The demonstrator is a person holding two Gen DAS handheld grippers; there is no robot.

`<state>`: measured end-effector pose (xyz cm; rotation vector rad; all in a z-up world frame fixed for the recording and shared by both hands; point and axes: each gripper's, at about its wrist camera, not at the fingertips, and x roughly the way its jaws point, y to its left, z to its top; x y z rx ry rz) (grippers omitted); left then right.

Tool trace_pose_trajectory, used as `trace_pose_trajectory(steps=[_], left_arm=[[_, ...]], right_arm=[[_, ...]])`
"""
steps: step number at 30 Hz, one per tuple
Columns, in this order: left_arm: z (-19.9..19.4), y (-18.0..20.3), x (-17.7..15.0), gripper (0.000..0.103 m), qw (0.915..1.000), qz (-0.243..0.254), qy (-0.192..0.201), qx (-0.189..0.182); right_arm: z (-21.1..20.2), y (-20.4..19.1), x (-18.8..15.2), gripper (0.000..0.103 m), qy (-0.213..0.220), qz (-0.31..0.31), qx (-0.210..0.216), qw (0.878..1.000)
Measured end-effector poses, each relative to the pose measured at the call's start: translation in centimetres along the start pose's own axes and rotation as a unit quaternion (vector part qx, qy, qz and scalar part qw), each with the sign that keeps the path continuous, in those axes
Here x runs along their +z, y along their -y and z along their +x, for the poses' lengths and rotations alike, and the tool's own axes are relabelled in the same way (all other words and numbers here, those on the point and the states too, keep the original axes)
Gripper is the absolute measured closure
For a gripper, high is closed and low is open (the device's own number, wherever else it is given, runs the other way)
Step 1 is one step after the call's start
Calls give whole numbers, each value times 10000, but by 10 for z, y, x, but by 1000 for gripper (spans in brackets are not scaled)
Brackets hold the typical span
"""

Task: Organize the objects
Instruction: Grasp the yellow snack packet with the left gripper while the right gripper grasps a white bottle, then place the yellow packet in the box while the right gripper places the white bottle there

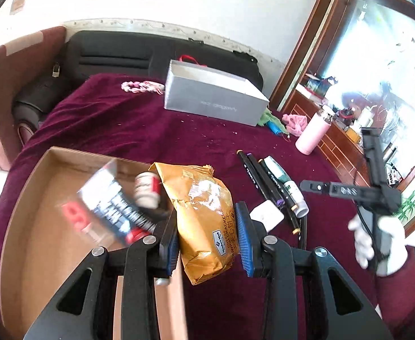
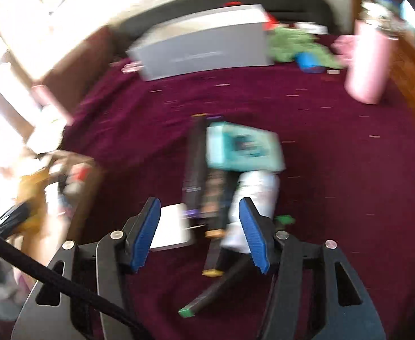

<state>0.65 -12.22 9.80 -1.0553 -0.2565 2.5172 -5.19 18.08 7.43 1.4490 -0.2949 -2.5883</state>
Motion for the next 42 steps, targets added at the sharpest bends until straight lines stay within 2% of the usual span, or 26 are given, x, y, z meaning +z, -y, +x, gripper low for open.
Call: trace_pose_trajectory(steps=[2, 5, 6, 10, 12, 15, 16, 18, 22, 26, 28, 31, 36, 39, 42], left_arm=[[-8, -8, -6, 72, 9999, 36, 44, 99], [-14, -16, -12, 72, 9999, -39, 75, 75], [-16, -17, -13, 72, 9999, -56, 83, 68], [-21, -20, -19, 72, 9997, 10, 134, 194], [-23, -24, -21, 72, 9996, -6, 143, 235], [-29, -33, -24, 72, 9995, -102, 165, 239], [-32, -35, -25, 72, 9994, -128, 185, 267], [-37, -38, -26, 72, 9992, -140, 200, 309], [-48, -48, -27, 72, 9986, -172, 260, 438], [-58, -57, -26, 72, 9971, -180, 308, 666], [-58, -62, -23, 72, 9966, -181, 278, 754], [-49, -74, -15, 72, 9952, -159, 162, 952], [-15, -100, 1, 72, 9896, -29, -262, 1413], [3, -114, 8, 72, 9851, 22, -461, 1656], [18, -125, 12, 72, 9833, 72, -669, 1694]], right_arm=[[6, 12, 0, 47, -123, 266, -233, 9993], [29, 15, -1, 69, -537, 323, -775, 9950], [38, 14, 0, 71, -673, 297, -896, 9933], [52, 9, 7, 71, -778, 304, -1585, 9838], [58, 5, 11, 71, -868, 237, -1782, 9799], [67, 13, 9, 72, -1047, 355, -1802, 9774], [68, 15, 9, 72, -966, 358, -1765, 9789], [64, 20, 7, 72, -922, 477, -1594, 9817], [41, 42, -4, 72, -800, 1048, -821, 9879], [3, 57, -18, 72, -522, 1590, -9, 9859], [-15, 49, -23, 72, -428, 1609, 371, 9854], [-25, 13, -26, 72, -469, 1329, 786, 9869], [-12, -93, -40, 71, -881, 627, 1623, 9808], [7, -153, -46, 71, -1154, 220, 1893, 9749], [27, -198, -53, 71, -1366, -79, 2044, 9693]])
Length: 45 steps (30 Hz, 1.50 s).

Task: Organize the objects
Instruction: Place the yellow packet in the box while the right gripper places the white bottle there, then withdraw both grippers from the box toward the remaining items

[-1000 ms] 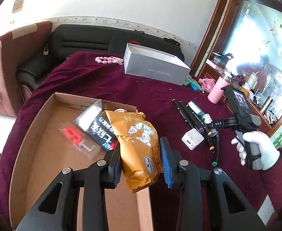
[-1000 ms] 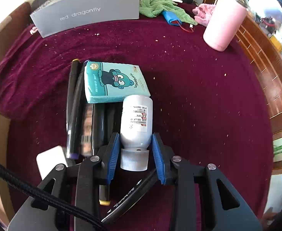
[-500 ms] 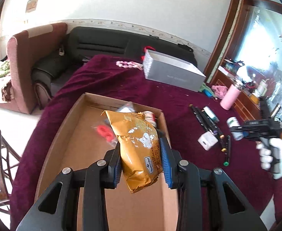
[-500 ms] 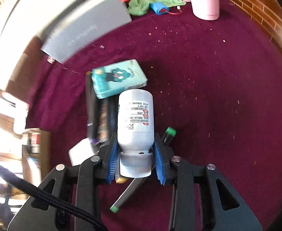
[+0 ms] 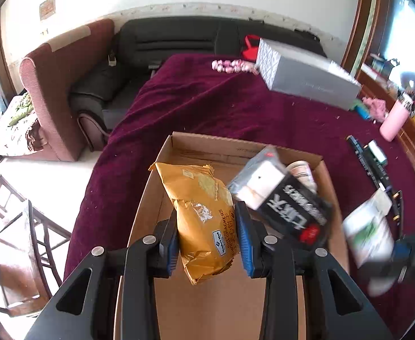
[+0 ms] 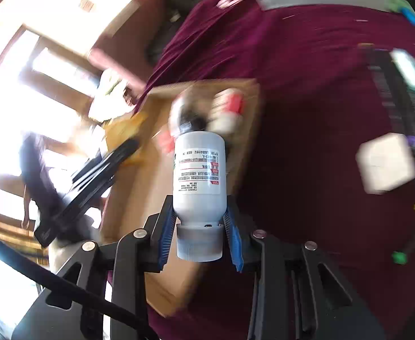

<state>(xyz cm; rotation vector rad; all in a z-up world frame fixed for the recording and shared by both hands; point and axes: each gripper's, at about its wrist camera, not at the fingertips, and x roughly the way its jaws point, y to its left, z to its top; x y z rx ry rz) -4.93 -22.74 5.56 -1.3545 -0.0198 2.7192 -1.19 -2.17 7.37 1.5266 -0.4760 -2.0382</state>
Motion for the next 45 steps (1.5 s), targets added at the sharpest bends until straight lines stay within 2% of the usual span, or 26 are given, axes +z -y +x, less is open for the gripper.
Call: trace_pose_trajectory(steps=[4, 6, 10, 15, 18, 20, 22, 23, 24, 28, 32, 35, 36, 37, 39, 40, 42, 43, 45], left_arm=[[17, -3, 3, 72, 9997, 73, -219, 69], [17, -6, 3, 71, 9998, 10, -187, 47], [12, -11, 2, 60, 9999, -79, -134, 26], [3, -15, 4, 54, 9999, -150, -34, 17], [-7, -18, 7, 39, 9997, -245, 74, 28], [-15, -20, 9, 34, 9995, -286, 157, 42], [-22, -20, 9, 27, 9993, -301, 203, 102], [-24, -20, 9, 26, 9992, -313, 220, 112], [-27, -21, 9, 25, 9991, -329, 235, 118], [-39, -23, 8, 25, 9985, -433, 345, 21], [-58, -17, 8, 20, 9962, -599, 513, -376], [-78, -7, 8, 9, 9914, -753, 899, -588], [-85, -3, 8, 1, 9896, -772, 1034, -632], [-91, 1, 8, 1, 9882, -800, 1115, -687], [-99, 9, 6, 1, 9829, -878, 1182, -1103], [-100, 14, 4, 1, 9762, -938, 1154, -1580], [-101, 22, 0, 1, 9663, -1009, 1130, -2080], [-103, 27, -3, 1, 9618, -1014, 1145, -2270], [-106, 37, -8, 1, 9594, -982, 1137, -2387]], right_arm=[[44, -32, -1, 71, -290, -260, -89, 9992], [61, -41, -2, 71, -387, -324, -188, 9986], [76, -41, -3, 71, -449, -407, -346, 9976], [86, -39, -5, 71, -472, -421, -463, 9969], [87, -38, -5, 70, -440, -464, -552, 9964], [86, -39, -4, 69, -418, -511, -591, 9961], [84, -40, -4, 61, -374, -518, -617, 9960], [83, -41, -4, 54, -348, -538, -621, 9960], [81, -42, -5, 52, -318, -586, -670, 9955], [75, -46, 2, 52, -60, -718, -755, 9945], [51, -46, 1, 51, 302, -717, -501, 9957], [20, -39, -5, 51, 658, -748, -437, 9941], [12, -36, -7, 51, 738, -744, -436, 9935], [7, -34, -8, 51, 826, -724, -440, 9930], [-5, -26, -11, 51, 944, -679, -424, 9923], [-7, -26, -11, 51, 977, -660, -400, 9922], [-17, -18, -17, 51, 1041, -615, -371, 9920], [-15, -17, -17, 51, 1070, -593, -341, 9919], [-19, -11, -17, 51, 1112, -536, -332, 9918]])
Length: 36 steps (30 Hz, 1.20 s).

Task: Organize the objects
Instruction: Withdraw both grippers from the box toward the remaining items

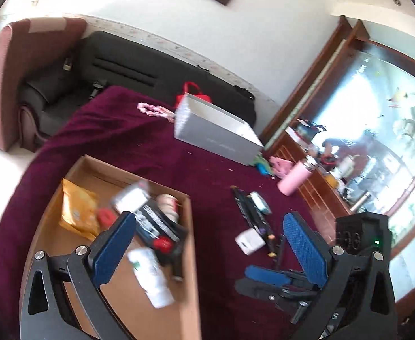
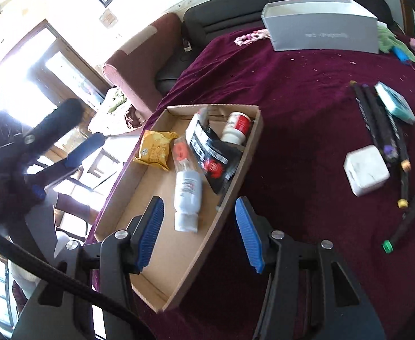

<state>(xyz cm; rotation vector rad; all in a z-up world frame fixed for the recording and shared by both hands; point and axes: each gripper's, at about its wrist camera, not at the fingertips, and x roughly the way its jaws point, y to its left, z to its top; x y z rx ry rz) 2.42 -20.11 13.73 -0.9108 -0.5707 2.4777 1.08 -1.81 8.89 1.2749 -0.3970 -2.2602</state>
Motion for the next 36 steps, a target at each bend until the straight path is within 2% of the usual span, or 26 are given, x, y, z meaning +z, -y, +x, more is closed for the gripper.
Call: trace_pose_trajectory(steps=[6, 9, 12, 16, 21, 25, 29, 31, 36], left_arm=[[-4, 25, -16, 1, 9996, 180, -195, -13], [-9, 37, -27, 1, 9991, 179, -297, -249], [-9, 51, -39, 1, 9986, 242, -383, -286], [4, 75, -54, 1, 9972, 571, -415, 257], [22, 96, -71, 1, 9947, 799, -547, 339], [30, 104, -79, 1, 9901, 1101, -596, 630], [30, 105, -81, 1, 9868, 1269, -558, 841], [33, 104, -80, 1, 9849, 1341, -558, 937], [47, 102, -72, 1, 9819, 1414, -674, 1060]], right_arm=[[-40, 21, -38, 51, 140, 82, 52, 9999], [-63, 42, -56, 51, 244, 113, -70, 9996], [-83, 71, -68, 51, 355, 301, -286, 9985], [-113, 120, -76, 51, 580, 711, -823, 9924], [-133, 158, -63, 51, 707, 1021, -1550, 9801], [-126, 179, -44, 51, 606, 1268, -1907, 9715], [-96, 190, -27, 52, 207, 1492, -2216, 9634], [-81, 193, -23, 56, 78, 1558, -2224, 9624], [-50, 192, -19, 76, -200, 1576, -2530, 9543]])
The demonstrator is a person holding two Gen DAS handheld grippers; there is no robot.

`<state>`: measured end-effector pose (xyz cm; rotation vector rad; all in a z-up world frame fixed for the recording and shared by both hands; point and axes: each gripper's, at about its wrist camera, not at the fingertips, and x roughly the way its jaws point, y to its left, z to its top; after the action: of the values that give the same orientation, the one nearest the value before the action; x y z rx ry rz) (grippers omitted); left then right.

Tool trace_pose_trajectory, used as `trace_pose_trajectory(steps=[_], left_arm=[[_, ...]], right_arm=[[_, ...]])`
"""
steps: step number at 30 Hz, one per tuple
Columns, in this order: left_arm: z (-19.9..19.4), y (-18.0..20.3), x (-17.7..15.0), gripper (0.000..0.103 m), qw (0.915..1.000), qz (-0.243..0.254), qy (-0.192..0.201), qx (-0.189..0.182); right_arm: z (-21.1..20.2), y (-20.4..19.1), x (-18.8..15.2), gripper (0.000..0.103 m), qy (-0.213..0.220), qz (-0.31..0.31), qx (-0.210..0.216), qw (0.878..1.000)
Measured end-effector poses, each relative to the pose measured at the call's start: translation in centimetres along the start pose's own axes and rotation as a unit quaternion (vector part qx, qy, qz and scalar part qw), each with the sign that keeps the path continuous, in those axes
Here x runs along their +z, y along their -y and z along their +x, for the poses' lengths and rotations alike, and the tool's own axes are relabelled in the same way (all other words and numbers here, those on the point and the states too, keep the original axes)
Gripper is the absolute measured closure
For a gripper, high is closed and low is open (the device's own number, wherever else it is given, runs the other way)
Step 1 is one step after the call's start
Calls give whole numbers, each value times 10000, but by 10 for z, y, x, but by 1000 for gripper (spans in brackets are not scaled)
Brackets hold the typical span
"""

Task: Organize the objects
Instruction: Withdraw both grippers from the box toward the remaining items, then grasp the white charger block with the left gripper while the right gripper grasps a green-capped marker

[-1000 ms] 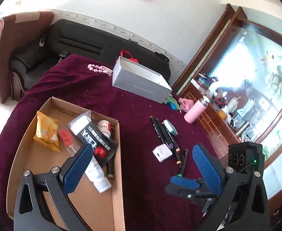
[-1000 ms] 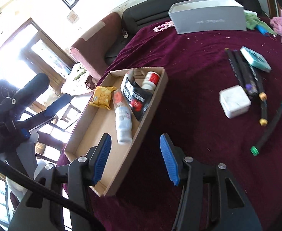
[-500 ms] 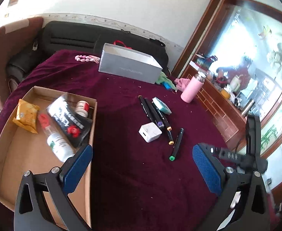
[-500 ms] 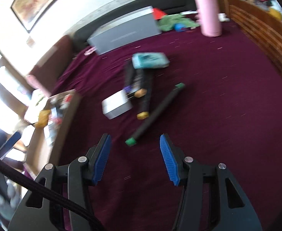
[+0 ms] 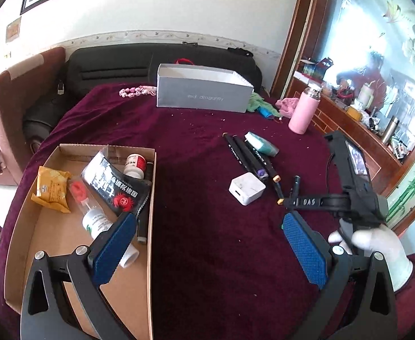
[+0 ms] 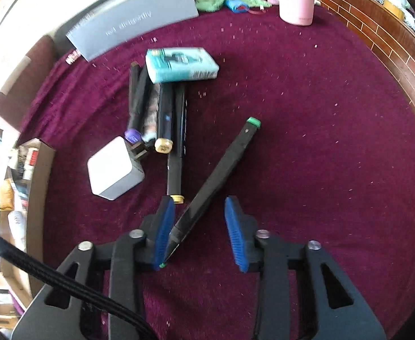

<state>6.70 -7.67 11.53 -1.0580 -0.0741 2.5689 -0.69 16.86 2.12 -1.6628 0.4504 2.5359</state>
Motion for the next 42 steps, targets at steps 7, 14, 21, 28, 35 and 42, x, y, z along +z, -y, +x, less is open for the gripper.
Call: trace_pose_trajectory(steps=[7, 14, 21, 28, 35, 42], left_arm=[[52, 28, 17, 1, 9971, 565, -502, 16], [122, 77, 21, 1, 9727, 2114, -804, 513], [159, 96, 22, 1, 9454, 3082, -938, 485], [194, 94, 32, 1, 9402, 3137, -1272, 392], [210, 105, 28, 1, 9337, 3247, -1440, 442], [203, 94, 29, 51, 9460, 2647, -1833, -386]], right_arm=[[2, -2, -4, 91, -112, -580, -411, 9974], [-13, 35, -14, 91, -202, -591, -236, 9978], [-14, 54, -13, 91, -282, -426, 215, 9985], [-12, 54, -10, 91, -258, -395, 337, 9983], [-12, 54, -10, 91, -228, -407, 369, 9982], [-11, 54, -8, 91, -192, -412, 406, 9981]])
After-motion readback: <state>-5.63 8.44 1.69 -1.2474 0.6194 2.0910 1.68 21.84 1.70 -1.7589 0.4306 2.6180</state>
